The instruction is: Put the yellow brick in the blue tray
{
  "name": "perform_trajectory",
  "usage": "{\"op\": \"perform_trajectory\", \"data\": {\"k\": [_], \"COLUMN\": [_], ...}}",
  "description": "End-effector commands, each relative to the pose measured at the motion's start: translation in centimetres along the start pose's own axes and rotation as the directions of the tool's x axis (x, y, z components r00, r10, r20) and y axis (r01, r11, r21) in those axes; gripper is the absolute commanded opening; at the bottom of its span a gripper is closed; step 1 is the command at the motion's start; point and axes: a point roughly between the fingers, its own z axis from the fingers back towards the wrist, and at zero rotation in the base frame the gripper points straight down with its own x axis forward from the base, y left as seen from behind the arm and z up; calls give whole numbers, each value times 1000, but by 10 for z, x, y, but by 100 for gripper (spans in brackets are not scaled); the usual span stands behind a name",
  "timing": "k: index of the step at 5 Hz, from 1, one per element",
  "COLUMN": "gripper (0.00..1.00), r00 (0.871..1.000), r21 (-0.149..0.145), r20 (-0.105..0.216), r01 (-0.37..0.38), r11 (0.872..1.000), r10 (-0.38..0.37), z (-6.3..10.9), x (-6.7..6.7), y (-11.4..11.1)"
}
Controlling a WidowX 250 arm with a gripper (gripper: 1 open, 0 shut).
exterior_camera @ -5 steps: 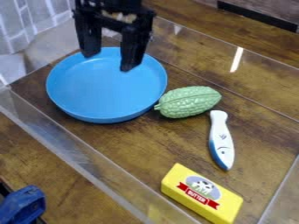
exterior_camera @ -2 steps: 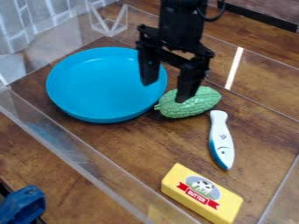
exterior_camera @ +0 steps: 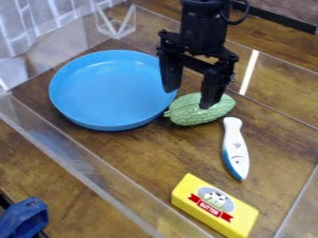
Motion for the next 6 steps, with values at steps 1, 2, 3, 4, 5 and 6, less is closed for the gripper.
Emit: {"op": "perform_trajectory", "data": {"k": [1, 2, 3, 4, 5, 6], "gripper": [100, 100, 100, 100, 100, 100], "r00": [997, 998, 998, 997, 995, 991], "r21": [-13, -26, -30, -36, -34, -31], "r20": [60, 55, 57, 55, 53, 67], "r01": [-38, -39, -27, -55, -85, -111], "r11": [999, 999, 999, 998, 996, 993], "r10": [39, 40, 29, 57, 86, 113], "z": [12, 10, 16, 15, 14, 20], "x": [8, 12, 11, 4, -2, -6], "y": [-8, -19, -30, -30, -30, -27]}}
